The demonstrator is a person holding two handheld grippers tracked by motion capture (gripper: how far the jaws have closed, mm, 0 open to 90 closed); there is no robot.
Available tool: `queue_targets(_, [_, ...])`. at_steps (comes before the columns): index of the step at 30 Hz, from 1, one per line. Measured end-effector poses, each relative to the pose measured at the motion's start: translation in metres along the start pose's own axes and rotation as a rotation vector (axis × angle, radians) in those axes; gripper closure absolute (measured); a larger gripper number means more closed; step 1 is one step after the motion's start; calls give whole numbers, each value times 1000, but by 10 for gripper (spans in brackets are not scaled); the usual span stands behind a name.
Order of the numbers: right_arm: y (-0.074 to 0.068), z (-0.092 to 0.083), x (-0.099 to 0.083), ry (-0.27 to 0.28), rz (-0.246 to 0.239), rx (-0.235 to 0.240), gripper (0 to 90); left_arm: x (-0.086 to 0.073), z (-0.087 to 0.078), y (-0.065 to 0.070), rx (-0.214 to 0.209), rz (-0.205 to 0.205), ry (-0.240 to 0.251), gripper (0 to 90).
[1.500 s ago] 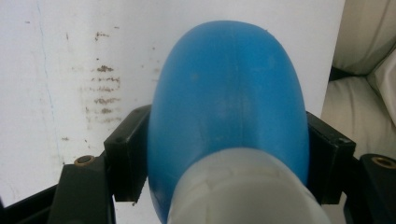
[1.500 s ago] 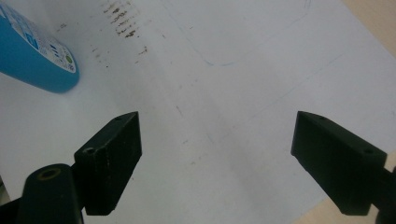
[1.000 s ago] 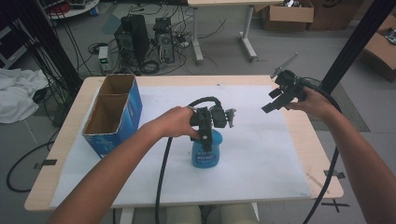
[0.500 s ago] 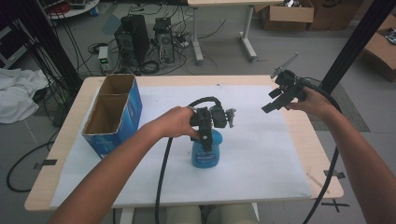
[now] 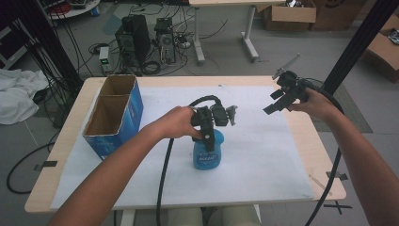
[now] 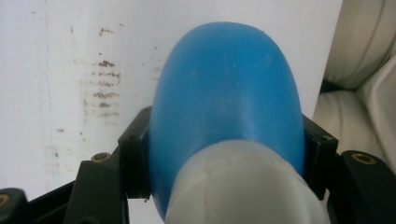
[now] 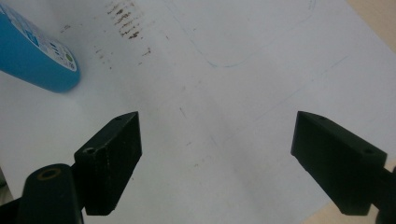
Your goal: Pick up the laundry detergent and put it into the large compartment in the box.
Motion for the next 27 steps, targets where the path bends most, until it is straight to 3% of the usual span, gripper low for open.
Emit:
queue_targets(6, [-1,-3,0,4,-1,-2,162,-7,-28,-3,0,-113,22,378])
queue_targets(14, [-5,-4,2,3,-12,-3,162,-16,-72,-12,69,-276,64,378])
queue_targets(27, [-11,-8,9,10,-23,-7,162,-43,-150,-32,137,-564,154,379])
Point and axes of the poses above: each handheld gripper's, and its own axes: z roughly forward along the jaws, x roughly out of its top, y roughly to its right, the point moved 6 cm from there along z, roughly forward along the jaws, and after that the axes turned 1 degree about -y, right-handed, at the moved point
